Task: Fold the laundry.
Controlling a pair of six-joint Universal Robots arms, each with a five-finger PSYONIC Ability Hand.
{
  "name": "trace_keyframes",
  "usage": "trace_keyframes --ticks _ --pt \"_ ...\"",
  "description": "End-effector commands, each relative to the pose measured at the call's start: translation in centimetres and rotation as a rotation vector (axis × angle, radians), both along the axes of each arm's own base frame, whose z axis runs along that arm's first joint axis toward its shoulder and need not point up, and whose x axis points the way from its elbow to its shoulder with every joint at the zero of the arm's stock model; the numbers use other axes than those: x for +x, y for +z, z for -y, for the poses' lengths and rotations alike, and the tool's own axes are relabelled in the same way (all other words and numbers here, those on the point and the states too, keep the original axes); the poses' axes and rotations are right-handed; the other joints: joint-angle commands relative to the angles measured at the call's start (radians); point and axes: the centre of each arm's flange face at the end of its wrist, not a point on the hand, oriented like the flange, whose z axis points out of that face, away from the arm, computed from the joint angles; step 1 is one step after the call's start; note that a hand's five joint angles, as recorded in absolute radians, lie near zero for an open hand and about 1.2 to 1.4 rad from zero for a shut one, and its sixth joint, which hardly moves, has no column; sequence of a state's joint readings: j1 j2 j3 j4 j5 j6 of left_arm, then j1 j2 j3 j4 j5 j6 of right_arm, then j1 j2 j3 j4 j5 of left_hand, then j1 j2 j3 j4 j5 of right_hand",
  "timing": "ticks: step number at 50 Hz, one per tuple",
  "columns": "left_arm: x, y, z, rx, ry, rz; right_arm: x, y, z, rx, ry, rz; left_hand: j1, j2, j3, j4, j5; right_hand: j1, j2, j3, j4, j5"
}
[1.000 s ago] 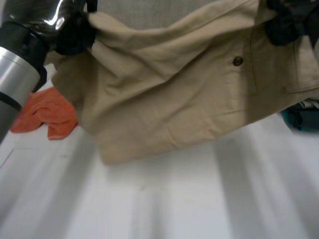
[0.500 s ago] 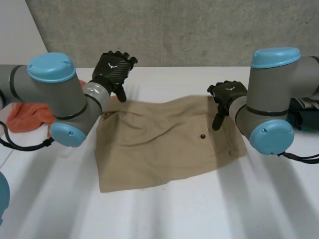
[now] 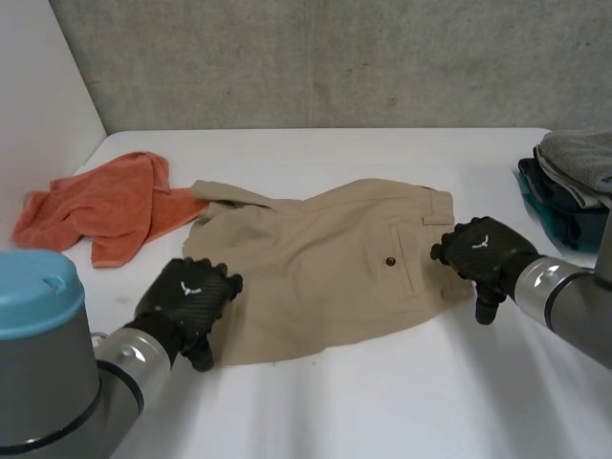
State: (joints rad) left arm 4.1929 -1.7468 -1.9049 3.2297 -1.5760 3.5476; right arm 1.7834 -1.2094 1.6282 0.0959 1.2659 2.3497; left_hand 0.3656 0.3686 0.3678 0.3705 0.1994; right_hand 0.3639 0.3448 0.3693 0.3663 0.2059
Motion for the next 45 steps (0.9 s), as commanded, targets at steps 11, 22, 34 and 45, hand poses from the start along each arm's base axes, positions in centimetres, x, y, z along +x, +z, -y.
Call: trace_keyframes --ticks 11,22,34,45 --pt "-0.7 -3.9 1.5 0.039 -0.014 0.024 0.9 -5.7 2.4 -0.058 0.04 0.052 0.279 0.276 0.277 0.275 0.271 0.282 0.301 0.276 0.279 0.265" --pt "-0.7 -4.8 1.6 0.064 -0.015 0.036 1.1 -5.5 3.2 -0.105 0.013 0.123 0.678 0.675 0.676 0.673 0.67 1.032 1.051 1.027 1.03 1.016" --pt "-1.3 -3.9 2.9 -0.05 -0.027 0.052 0.8 -3.7 2.3 -0.129 -0.009 0.132 1.031 1.028 1.028 1.026 1.022 1.032 1.051 1.027 1.03 1.016" --pt "-0.9 11.9 3.3 -0.53 0.052 -0.158 0.4 9.9 0.4 -0.326 -0.055 0.2 1.031 1.028 1.028 1.026 1.022 1.032 1.051 1.027 1.03 1.016"
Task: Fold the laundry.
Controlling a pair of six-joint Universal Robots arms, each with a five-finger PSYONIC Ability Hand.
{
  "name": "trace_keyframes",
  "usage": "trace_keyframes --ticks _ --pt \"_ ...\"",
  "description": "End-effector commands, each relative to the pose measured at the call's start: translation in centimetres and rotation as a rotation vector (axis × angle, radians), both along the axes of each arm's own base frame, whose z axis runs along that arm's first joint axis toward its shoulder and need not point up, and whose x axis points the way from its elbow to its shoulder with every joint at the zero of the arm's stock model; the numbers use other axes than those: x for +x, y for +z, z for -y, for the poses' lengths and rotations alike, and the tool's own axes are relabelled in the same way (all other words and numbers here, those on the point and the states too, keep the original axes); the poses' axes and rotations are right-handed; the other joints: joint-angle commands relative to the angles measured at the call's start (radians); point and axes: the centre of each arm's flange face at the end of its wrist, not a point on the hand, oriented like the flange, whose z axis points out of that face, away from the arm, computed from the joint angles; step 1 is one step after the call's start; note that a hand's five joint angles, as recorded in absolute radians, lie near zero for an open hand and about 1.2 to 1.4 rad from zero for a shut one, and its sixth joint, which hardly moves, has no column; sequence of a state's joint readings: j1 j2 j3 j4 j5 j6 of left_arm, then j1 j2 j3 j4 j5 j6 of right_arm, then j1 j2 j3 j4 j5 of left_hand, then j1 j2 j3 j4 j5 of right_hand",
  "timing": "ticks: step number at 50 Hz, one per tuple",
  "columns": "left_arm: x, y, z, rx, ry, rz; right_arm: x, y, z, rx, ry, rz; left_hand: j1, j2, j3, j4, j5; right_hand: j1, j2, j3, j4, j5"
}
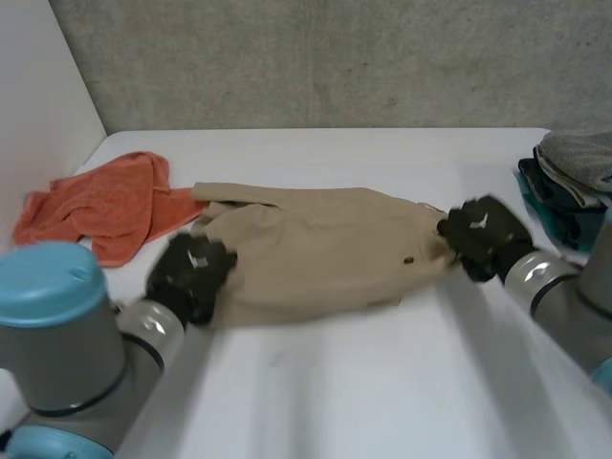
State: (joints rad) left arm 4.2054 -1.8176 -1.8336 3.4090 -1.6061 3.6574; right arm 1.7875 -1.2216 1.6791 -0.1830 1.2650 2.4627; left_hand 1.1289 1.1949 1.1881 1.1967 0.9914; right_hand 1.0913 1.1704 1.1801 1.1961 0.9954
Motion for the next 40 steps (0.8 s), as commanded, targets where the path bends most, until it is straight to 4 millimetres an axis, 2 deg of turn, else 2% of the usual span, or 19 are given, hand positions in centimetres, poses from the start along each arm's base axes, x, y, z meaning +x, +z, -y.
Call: trace_keyframes --ticks 1,2,3,4,7,8,10,12,14,17,20,22,26,29,30,31,34,35,40 --pt "0.6 13.0 -0.7 -0.368 0.029 -0.199 -0.2 10.8 -1.7 -0.168 -0.025 0.075 0.267 0.201 0.208 0.2 0.23 0.305 0.226 0.216 0.2 0.226" --pt "0.7 14.6 -1.0 -0.409 0.027 -0.223 -0.2 13.7 -1.9 -0.212 -0.03 0.116 0.267 0.201 0.208 0.2 0.23 0.305 0.226 0.216 0.2 0.226" --pt "0.9 16.3 -1.4 -0.454 0.027 -0.249 -0.3 15.1 -2.0 -0.233 -0.032 0.139 0.267 0.201 0.208 0.2 0.23 0.305 0.226 0.216 0.2 0.226" --pt "1.5 19.7 -2.2 -0.539 0.031 -0.3 -0.4 16.5 -2.2 -0.252 -0.035 0.16 0.267 0.201 0.208 0.2 0.23 0.305 0.226 0.216 0.2 0.226" --pt "2.2 24.3 -3.6 -0.651 0.032 -0.371 -0.7 21.9 -2.9 -0.319 -0.037 0.26 0.267 0.201 0.208 0.2 0.23 0.305 0.226 0.216 0.2 0.226" --pt "2.7 26.9 -4.4 -0.711 0.035 -0.409 -0.8 23.2 -3.2 -0.337 -0.034 0.285 0.267 0.201 0.208 0.2 0.23 0.305 0.226 0.216 0.2 0.226" --pt "3.0 28.9 -4.9 -0.752 0.037 -0.436 -1.0 26.8 -4.0 -0.391 -0.025 0.354 0.267 0.201 0.208 0.2 0.23 0.305 0.226 0.216 0.2 0.226" --pt "3.4 31.3 -5.6 -0.799 0.045 -0.469 -1.3 28.7 -4.7 -0.419 -0.023 0.391 0.267 0.201 0.208 0.2 0.23 0.305 0.226 0.216 0.2 0.226" --pt "3.6 32.5 -5.9 -0.82 0.048 -0.486 -1.5 30.6 -5.6 -0.434 -0.02 0.424 0.267 0.201 0.208 0.2 0.23 0.305 0.226 0.216 0.2 0.226" --pt "3.5 33.9 -5.7 -0.85 0.05 -0.506 -1.6 31.4 -6.1 -0.423 -0.024 0.429 0.267 0.201 0.208 0.2 0.23 0.305 0.226 0.216 0.2 0.226" --pt "3.1 34.7 -5.0 -0.869 0.051 -0.516 -1.4 30.7 -5.1 -0.372 -0.035 0.42 0.267 0.201 0.208 0.2 0.23 0.305 0.226 0.216 0.2 0.226" --pt "2.6 34.7 -4.2 -0.866 0.05 -0.512 -1.0 29.3 -3.6 -0.319 -0.046 0.409 0.267 0.201 0.208 0.2 0.23 0.305 0.226 0.216 0.2 0.226" --pt "0.9 33.3 -0.4 -0.824 0.059 -0.478 -0.5 27.5 -1.7 -0.268 -0.086 0.397 0.267 0.201 0.208 0.2 0.23 0.305 0.226 0.216 0.2 0.226" --pt "-1.3 30.6 3.4 -0.76 0.055 -0.436 0.3 26.2 -0.6 -0.239 -0.099 0.39 0.267 0.201 0.208 0.2 0.23 0.305 0.226 0.216 0.2 0.226" --pt "-1.8 29.7 4.4 -0.741 0.055 -0.422 1.2 24.8 0.5 -0.207 -0.101 0.382 0.267 0.201 0.208 0.2 0.23 0.305 0.226 0.216 0.2 0.226" --pt "-2.9 27.5 6.6 -0.698 0.053 -0.392 1.6 24.1 1.1 -0.193 -0.103 0.376 0.267 0.201 0.208 0.2 0.23 0.305 0.226 0.216 0.2 0.226" --pt "-3.7 24.3 10.2 -0.646 0.069 -0.347 3.0 21.3 3.5 -0.158 -0.132 0.353 0.267 0.201 0.208 0.2 0.23 0.305 0.226 0.216 0.2 0.226" --pt "-3.8 22.2 12.7 -0.615 0.083 -0.32 3.3 20.7 4.1 -0.157 -0.14 0.35 0.267 0.201 0.208 0.2 0.23 0.305 0.226 0.216 0.2 0.226" --pt "-4.6 15.9 18.5 -0.552 0.102 -0.268 5.0 15.2 9.4 -0.199 -0.219 0.336 0.267 0.201 0.208 0.2 0.23 0.305 0.226 0.216 0.2 0.226"
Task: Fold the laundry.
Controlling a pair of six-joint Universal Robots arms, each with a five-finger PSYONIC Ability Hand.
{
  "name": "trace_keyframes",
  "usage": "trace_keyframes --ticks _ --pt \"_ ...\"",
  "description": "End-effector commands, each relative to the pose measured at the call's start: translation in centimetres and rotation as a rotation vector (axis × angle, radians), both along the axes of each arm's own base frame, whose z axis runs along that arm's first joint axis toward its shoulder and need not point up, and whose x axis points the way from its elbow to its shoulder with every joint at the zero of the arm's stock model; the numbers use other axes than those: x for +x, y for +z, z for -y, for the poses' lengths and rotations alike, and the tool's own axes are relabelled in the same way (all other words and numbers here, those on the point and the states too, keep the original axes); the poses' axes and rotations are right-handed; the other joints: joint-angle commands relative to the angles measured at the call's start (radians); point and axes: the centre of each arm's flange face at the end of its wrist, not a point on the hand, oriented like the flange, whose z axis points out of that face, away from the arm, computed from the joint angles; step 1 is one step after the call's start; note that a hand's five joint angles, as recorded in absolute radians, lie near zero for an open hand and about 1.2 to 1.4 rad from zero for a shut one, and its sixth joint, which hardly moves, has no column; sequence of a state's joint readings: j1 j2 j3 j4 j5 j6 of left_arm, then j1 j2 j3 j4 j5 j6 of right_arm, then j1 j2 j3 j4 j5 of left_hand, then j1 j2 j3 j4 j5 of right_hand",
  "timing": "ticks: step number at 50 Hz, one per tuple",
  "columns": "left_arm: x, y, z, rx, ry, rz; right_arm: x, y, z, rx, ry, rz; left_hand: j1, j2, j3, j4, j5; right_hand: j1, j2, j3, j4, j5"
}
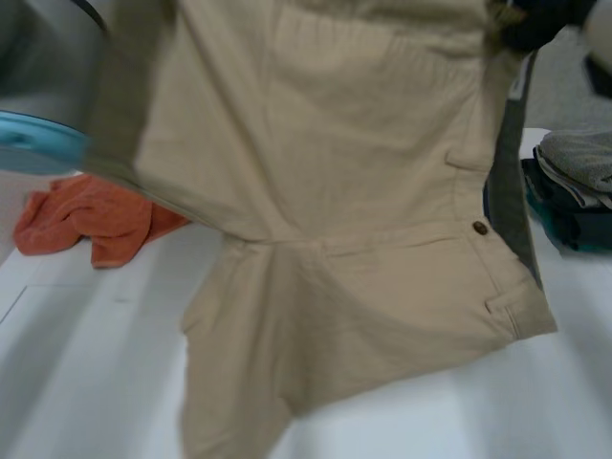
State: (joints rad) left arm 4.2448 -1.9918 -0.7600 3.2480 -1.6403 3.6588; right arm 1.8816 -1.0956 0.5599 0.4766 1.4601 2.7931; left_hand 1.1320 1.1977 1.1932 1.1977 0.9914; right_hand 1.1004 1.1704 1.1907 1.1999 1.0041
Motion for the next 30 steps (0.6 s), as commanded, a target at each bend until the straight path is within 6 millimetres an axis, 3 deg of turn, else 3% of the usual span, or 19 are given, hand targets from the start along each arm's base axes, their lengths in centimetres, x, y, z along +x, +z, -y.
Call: trace_keyframes --ticks 1,3,4,5,6,7,8,9,10,15,19,22,23,26,27,30 --pt "-1.3 -9.4 8.8 0.106 0.033 0.065 2.8 -8.2 7.3 -0.034 -0.122 -0.021 0.264 0.199 0.203 0.199 0.23 0.296 0.226 0.206 0.196 0.218" --pt "-2.3 -11.3 10.8 0.07 0.026 0.055 3.3 -10.1 8.8 -0.064 -0.152 -0.034 0.264 0.199 0.203 0.199 0.23 0.296 0.226 0.206 0.196 0.218" --pt "-2.5 -11.6 11.3 0.052 0.023 0.047 3.8 -12.1 10.2 -0.097 -0.172 -0.049 0.264 0.199 0.203 0.199 0.23 0.282 0.212 0.192 0.183 0.204" --pt "-2.8 -12.2 11.7 0.04 0.019 0.043 4.1 -13.1 10.8 -0.115 -0.179 -0.058 0.09 0.025 0.029 0.025 0.056 -0.157 -0.227 -0.247 -0.256 -0.235" --pt "-2.9 -13.1 12.7 0.016 0.022 0.036 4.3 -14.0 11.3 -0.13 -0.191 -0.068 -0.955 -1.021 -1.016 -1.021 -0.989 -0.745 -0.815 -0.836 -0.845 -0.824" --pt "-2.9 -13.1 12.9 0.007 0.024 0.027 4.8 -15.2 11.9 -0.163 -0.197 -0.094 -0.957 -1.023 -1.019 -1.023 -0.991 -0.926 -0.996 -1.016 -1.025 -1.004" --pt "-2.9 -13.1 13.1 0.0 0.027 0.016 4.9 -15.6 12.1 -0.172 -0.199 -0.106 -0.8 -0.866 -0.862 -0.866 -0.834 -0.926 -0.996 -1.016 -1.025 -1.004" --pt "-3.1 -13.0 13.0 -0.01 0.027 0.009 5.1 -15.9 12.1 -0.177 -0.197 -0.114 -0.957 -1.023 -1.019 -1.023 -0.991 -0.926 -0.996 -1.016 -1.025 -1.004" --pt "-3.4 -12.9 12.7 -0.011 0.022 0.007 5.3 -15.9 11.9 -0.18 -0.192 -0.126 -0.957 -1.023 -1.019 -1.023 -0.991 -0.926 -0.996 -1.016 -1.025 -1.004" --pt "-5.0 -12.3 10.4 0.024 -0.002 0.006 5.0 -14.6 10.5 -0.135 -0.158 -0.153 -0.957 -1.023 -1.019 -1.023 -0.991 -0.926 -0.996 -1.016 -1.025 -1.004" --pt "-5.0 -13.6 8.3 0.155 0.026 0.044 4.2 -12.3 8.0 -0.075 -0.064 -0.191 -0.957 -1.023 -1.019 -1.023 -0.991 -0.926 -0.996 -1.016 -1.025 -1.004" --pt "-4.2 -14.2 6.0 0.275 0.04 0.089 3.0 -12.0 5.7 0.022 0.026 -0.238 -0.957 -1.023 -1.019 -1.023 -0.991 -0.926 -0.996 -1.016 -1.025 -1.004" --pt "-4.0 -14.4 4.4 0.335 0.026 0.105 2.8 -12.3 5.0 0.054 0.049 -0.25 -0.957 -1.023 -1.019 -1.023 -0.991 -0.926 -0.996 -1.016 -1.025 -1.004" --pt "-3.7 -14.8 1.4 0.429 -0.006 0.126 1.3 -13.5 2.9 0.181 0.111 -0.286 -0.922 -0.987 -0.983 -0.987 -0.956 -0.926 -0.996 -1.016 -1.025 -1.004" --pt "-3.4 -15.2 -0.6 0.491 -0.027 0.137 0.8 -13.9 2.5 0.209 0.12 -0.29 -0.904 -0.97 -0.965 -0.97 -0.938 -0.926 -0.996 -1.016 -1.025 -1.004" --pt "-2.5 -15.9 -3.6 0.578 -0.053 0.148 -1.3 -15.5 1.5 0.293 0.146 -0.327 -0.892 -0.958 -0.953 -0.958 -0.926 -0.926 -0.996 -1.016 -1.025 -1.004"
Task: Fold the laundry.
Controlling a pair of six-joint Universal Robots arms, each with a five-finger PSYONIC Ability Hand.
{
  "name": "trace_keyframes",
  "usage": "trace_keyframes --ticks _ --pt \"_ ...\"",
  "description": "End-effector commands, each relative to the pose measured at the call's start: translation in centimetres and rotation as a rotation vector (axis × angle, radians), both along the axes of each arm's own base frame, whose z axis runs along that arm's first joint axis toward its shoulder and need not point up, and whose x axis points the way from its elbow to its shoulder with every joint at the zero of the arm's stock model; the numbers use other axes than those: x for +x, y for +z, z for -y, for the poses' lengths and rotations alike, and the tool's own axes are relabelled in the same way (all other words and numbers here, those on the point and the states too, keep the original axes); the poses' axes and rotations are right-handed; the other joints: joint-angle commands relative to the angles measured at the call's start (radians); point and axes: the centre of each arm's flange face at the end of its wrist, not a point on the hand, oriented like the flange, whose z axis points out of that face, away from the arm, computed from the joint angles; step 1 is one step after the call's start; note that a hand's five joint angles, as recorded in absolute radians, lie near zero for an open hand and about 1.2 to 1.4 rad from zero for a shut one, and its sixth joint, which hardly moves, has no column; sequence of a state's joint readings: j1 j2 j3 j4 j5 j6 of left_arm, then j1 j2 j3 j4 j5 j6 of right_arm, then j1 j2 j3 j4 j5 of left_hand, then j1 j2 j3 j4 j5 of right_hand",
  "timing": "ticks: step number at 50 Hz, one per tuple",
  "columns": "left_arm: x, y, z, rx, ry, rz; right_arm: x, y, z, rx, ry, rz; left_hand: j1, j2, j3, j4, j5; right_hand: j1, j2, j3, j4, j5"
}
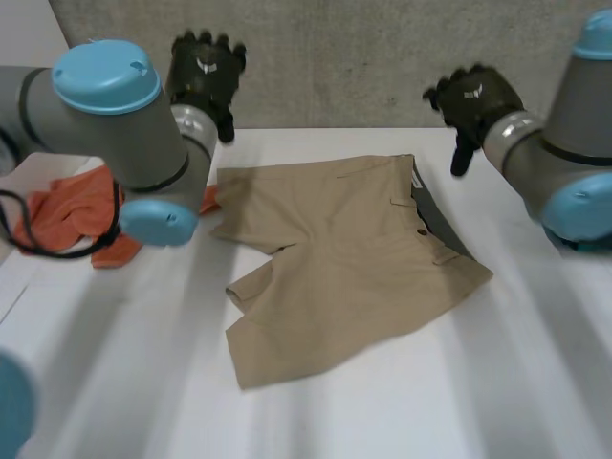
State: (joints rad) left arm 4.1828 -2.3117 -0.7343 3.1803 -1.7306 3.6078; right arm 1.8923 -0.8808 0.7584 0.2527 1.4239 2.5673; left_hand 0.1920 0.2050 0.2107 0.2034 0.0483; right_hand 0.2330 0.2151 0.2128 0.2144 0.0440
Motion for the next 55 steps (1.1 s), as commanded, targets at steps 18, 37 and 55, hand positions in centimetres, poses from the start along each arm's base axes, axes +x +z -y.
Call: trace_keyframes --ticks 18,37,55 --pt "6.6 -11.3 -22.5 0.629 -0.184 0.187 -8.8 -11.4 -5.2 0.249 0.207 -0.226 0.189 0.176 0.17 0.177 0.158 0.307 0.325 0.327 0.326 0.321" --pt "5.3 -14.2 -20.7 0.532 -0.189 0.141 -8.4 -15.5 -2.9 0.212 0.196 -0.198 0.523 0.51 0.505 0.512 0.492 0.723 0.741 0.743 0.742 0.737" --pt "5.0 -12.8 -20.4 0.49 -0.199 0.166 -9.2 -12.0 -5.0 0.224 0.109 -0.156 1.204 1.191 1.186 1.193 1.173 1.163 1.181 1.183 1.182 1.178"
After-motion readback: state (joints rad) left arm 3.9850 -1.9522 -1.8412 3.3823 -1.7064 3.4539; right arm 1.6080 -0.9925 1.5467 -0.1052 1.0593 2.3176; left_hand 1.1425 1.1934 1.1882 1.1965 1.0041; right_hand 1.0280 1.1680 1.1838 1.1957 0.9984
